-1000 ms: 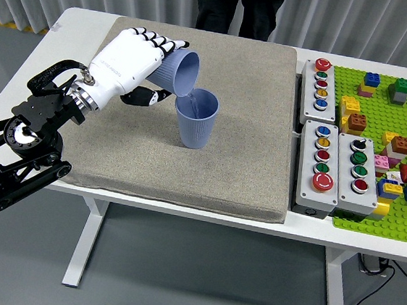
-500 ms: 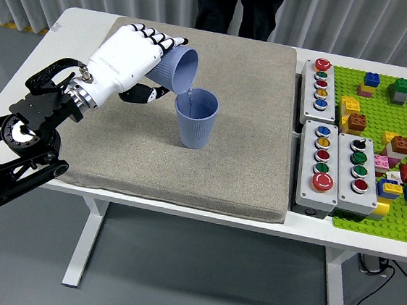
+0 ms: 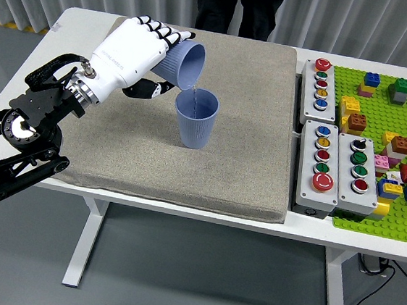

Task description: Pick cup pour cup place

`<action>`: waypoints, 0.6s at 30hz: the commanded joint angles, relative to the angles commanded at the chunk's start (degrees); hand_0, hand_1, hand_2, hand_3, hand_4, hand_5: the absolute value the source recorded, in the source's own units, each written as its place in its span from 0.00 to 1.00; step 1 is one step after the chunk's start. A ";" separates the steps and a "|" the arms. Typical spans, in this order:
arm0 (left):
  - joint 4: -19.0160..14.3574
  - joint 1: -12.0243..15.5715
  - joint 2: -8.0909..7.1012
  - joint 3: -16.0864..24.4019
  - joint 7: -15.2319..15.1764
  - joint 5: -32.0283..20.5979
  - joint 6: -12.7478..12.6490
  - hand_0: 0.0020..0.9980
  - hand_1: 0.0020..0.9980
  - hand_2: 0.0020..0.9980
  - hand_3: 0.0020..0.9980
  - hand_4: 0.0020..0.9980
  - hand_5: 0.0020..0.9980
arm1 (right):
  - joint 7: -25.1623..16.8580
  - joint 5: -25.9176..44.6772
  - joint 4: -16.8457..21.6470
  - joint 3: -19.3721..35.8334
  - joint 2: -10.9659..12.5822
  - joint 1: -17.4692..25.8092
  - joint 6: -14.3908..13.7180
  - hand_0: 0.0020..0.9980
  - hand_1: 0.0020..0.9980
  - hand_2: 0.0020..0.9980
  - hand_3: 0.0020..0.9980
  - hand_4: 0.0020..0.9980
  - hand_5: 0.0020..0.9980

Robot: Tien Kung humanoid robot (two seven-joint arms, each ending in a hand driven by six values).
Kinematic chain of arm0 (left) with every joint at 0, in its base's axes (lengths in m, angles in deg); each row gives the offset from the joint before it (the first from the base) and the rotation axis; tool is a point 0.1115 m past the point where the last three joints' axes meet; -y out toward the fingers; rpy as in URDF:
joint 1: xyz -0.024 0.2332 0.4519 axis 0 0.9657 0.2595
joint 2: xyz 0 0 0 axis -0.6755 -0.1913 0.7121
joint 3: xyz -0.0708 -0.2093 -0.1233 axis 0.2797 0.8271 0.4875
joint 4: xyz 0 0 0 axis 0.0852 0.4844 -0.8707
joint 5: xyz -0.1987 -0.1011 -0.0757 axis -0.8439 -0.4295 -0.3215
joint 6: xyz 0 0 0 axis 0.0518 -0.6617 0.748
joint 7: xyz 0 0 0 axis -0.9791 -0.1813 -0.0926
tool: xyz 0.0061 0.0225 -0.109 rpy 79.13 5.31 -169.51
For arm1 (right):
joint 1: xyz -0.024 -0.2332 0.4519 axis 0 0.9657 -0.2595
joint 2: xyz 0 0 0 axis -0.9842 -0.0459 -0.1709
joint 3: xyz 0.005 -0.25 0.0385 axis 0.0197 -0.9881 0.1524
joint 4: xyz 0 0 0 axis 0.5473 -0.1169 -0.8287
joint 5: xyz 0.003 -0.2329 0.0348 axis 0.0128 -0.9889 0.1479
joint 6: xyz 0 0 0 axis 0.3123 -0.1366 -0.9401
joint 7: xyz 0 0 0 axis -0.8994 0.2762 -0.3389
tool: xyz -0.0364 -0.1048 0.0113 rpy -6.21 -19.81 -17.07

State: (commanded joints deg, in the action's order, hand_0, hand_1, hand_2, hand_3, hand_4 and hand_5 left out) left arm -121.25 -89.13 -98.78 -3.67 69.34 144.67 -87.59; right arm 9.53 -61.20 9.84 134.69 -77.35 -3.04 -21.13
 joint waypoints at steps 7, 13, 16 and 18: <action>0.06 -0.56 -0.23 -0.92 0.15 0.00 -0.05 0.56 0.55 0.60 0.60 0.59 0.16 | 0.00 0.07 0.00 -0.06 0.04 -0.06 0.01 0.69 0.65 0.57 0.58 0.00 0.03; 0.05 -1.53 -0.43 -1.96 0.50 0.00 -0.62 0.56 0.55 0.60 0.60 0.59 0.15 | -0.02 0.27 0.00 -0.17 0.06 -0.23 -0.03 0.69 0.65 0.57 0.58 0.00 0.03; 0.08 -2.23 -0.63 -2.82 0.99 0.00 -0.44 0.56 0.55 0.60 0.60 0.59 0.15 | -0.02 0.46 0.00 -0.32 0.08 -0.31 -0.05 0.69 0.65 0.57 0.58 0.00 0.03; 0.14 -2.36 -0.64 -2.99 1.30 0.00 -0.55 0.56 0.55 0.60 0.60 0.59 0.15 | -0.02 0.49 0.00 -0.35 0.09 -0.32 -0.05 0.69 0.65 0.57 0.58 0.00 0.03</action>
State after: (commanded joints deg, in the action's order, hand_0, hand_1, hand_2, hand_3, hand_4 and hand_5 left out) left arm -121.11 -91.50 -99.42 -6.65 70.64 144.67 -88.14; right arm 9.50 -60.71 9.84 134.34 -77.26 -3.36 -21.18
